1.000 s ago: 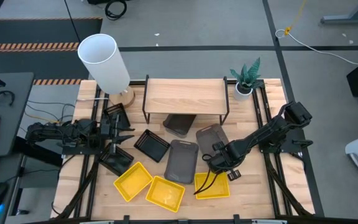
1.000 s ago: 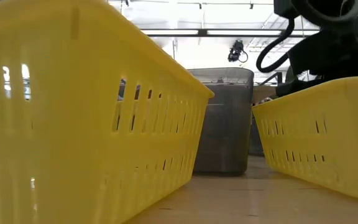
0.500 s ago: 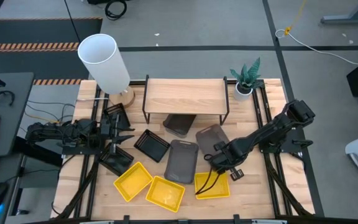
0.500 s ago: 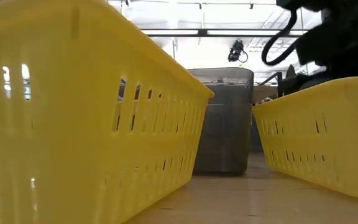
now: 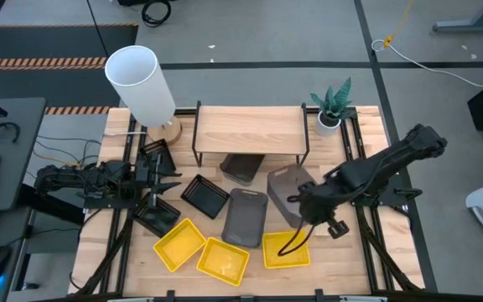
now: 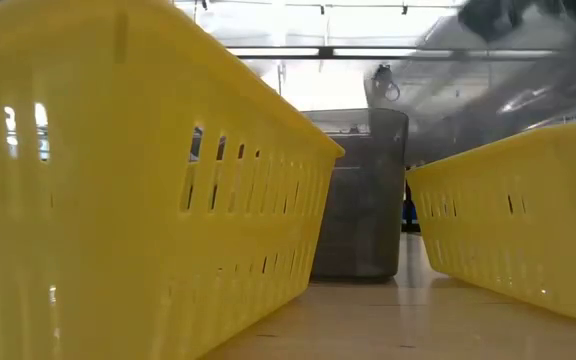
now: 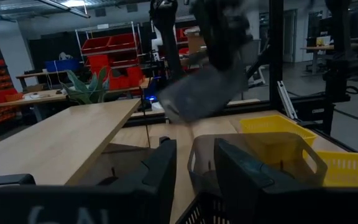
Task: Stack baskets on shelf by color
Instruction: Put the bottom right black bin on the shelf
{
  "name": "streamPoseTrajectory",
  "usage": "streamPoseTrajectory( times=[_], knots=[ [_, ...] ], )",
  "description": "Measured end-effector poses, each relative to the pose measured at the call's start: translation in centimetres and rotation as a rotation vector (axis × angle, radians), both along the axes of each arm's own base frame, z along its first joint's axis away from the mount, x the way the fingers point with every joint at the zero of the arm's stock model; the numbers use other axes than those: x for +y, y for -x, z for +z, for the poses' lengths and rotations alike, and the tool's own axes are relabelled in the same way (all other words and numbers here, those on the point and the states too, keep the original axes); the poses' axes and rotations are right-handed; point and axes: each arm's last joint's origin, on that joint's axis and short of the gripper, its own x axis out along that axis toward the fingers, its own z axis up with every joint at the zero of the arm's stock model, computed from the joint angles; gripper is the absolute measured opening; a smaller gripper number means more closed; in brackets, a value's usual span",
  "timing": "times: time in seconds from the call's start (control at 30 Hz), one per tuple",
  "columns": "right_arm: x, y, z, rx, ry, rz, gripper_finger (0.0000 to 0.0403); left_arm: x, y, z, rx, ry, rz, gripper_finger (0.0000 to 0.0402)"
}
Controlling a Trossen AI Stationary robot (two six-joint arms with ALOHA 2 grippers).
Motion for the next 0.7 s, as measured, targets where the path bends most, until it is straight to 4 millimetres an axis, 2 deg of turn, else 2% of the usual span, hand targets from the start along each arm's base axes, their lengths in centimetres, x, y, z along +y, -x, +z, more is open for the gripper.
streamPoseTrajectory(
  times=[0.17,0.3,0.7],
  knots=[
    [-1.1,0.9,4.9,-0.122,0.044,-0.104,0.0005,0.0,0.0,0.0,0.0,0.0,0.0,0.0114],
    [-3.0,0.4,7.2,-0.15,0.153,-0.22,0.0005,0.0,0.0,0.0,0.0,0.0,0.0,0.0114],
    [-11.1,-4.7,6.9,-0.073,0.315,-0.429,0.0004,0.0,0.0,0.0,-0.001,0.0,0.0,0.0114]
  ],
)
